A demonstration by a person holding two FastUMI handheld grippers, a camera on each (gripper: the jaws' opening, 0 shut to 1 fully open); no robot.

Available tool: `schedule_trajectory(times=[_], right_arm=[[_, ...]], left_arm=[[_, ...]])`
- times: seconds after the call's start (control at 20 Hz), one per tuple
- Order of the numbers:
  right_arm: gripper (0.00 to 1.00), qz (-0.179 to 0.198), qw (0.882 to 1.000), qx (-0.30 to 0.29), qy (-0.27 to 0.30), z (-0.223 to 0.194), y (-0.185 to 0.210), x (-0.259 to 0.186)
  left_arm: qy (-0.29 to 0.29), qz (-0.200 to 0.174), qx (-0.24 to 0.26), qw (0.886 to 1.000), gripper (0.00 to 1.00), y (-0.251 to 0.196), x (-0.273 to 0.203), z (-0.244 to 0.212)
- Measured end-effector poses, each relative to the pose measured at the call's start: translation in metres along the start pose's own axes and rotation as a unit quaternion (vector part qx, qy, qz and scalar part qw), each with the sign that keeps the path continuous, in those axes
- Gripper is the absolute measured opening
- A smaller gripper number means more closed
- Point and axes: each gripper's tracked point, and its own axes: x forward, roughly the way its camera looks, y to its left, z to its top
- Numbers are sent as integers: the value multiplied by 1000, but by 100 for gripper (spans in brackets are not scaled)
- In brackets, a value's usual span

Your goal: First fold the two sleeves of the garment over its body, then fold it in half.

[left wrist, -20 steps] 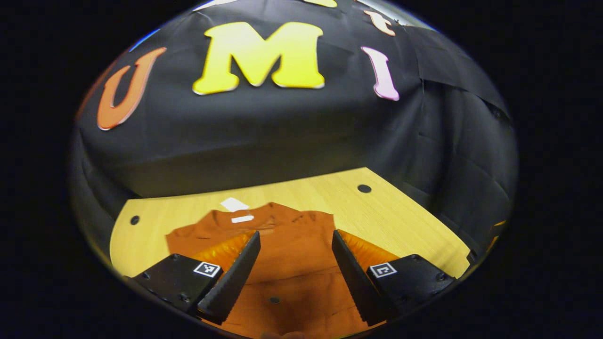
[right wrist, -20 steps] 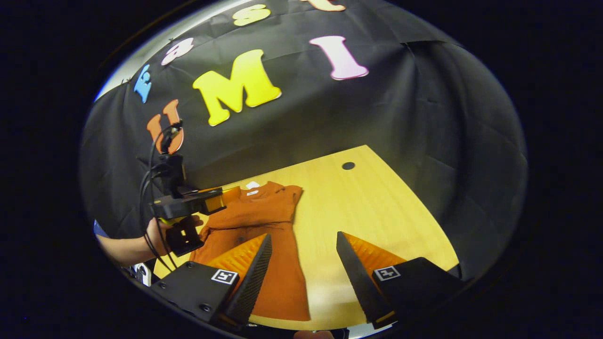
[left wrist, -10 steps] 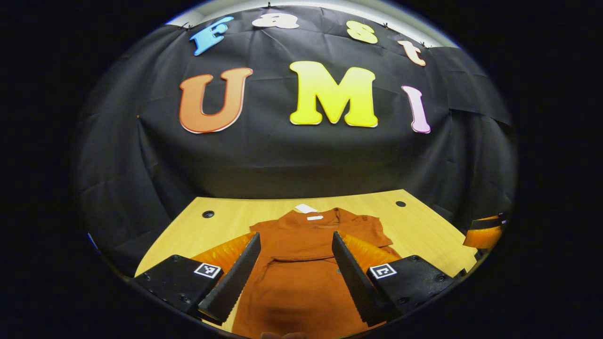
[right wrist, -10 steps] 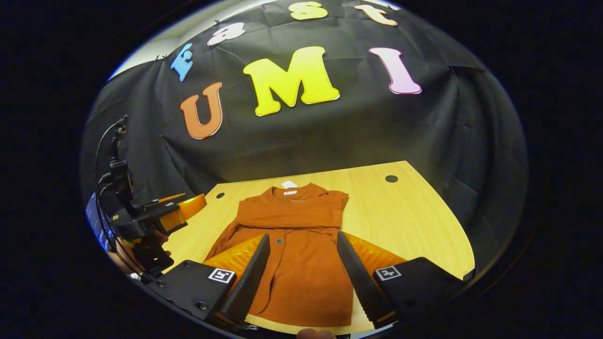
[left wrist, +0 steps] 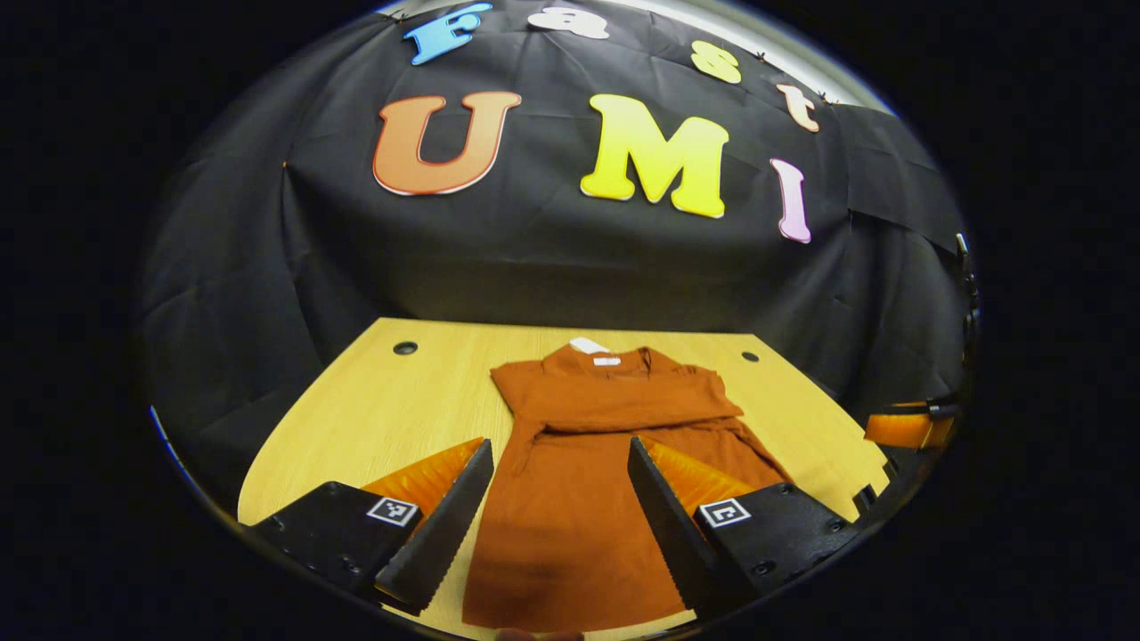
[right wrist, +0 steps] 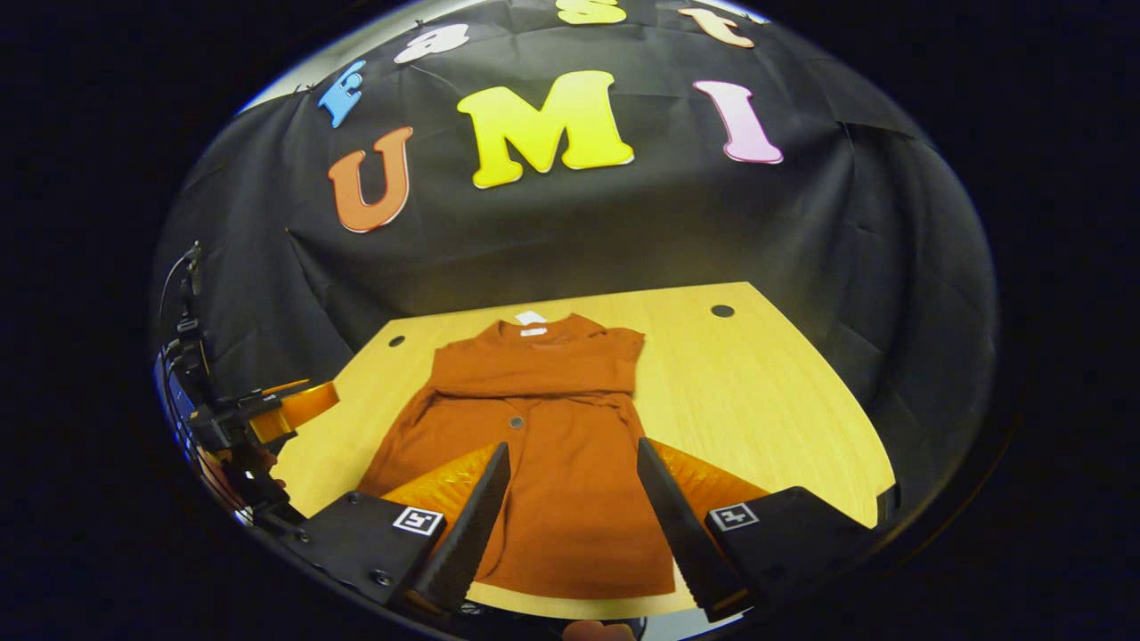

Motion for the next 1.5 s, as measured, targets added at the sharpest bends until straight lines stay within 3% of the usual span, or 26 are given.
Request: schedule_trajectory(times=[0.2,0.3,0.6,0.7,0.8,0.85,1.0,1.05,1.1,1.15,1.2,1.35,1.4,1.5], right_arm=[[93,-3,999,20,45,-47,-35,-8],[92,-21,997,17,69,-76,-61,-12],[92,-60,988,12,144,-148,-98,-18],[92,-65,986,9,154,-158,-98,-14],[92,-67,984,4,162,-165,-99,-13],[93,-66,984,3,165,-167,-98,-12],[92,-59,983,-1,174,-177,-93,1],[92,-58,982,-4,177,-181,-91,7],[92,-58,982,-6,181,-186,-89,15],[92,-59,981,-7,187,-190,-88,20],[92,-59,979,-7,193,-196,-88,25],[93,-60,977,-30,203,-204,-83,31],[93,-61,975,-47,210,-208,-82,30],[92,-53,975,-57,209,-206,-74,32]], left_arm=[[83,-35,-38,995,99,22,-20,-66],[129,-46,-65,988,99,34,-36,-99],[215,-79,-180,957,97,44,-60,-166],[233,-79,-190,950,97,43,-62,-180],[228,-79,-191,951,100,43,-61,-179],[236,-86,-194,948,93,39,-62,-182],[246,-89,-191,946,87,31,-62,-187],[250,-86,-194,944,93,27,-60,-189],[252,-87,-200,943,71,23,-61,-188],[255,-90,-204,941,74,20,-61,-188],[259,-90,-207,939,60,16,-58,-188],[271,-88,-200,938,51,12,-55,-190],[274,-88,-197,937,41,9,-52,-192],[281,-88,-190,936,38,7,-49,-192]])
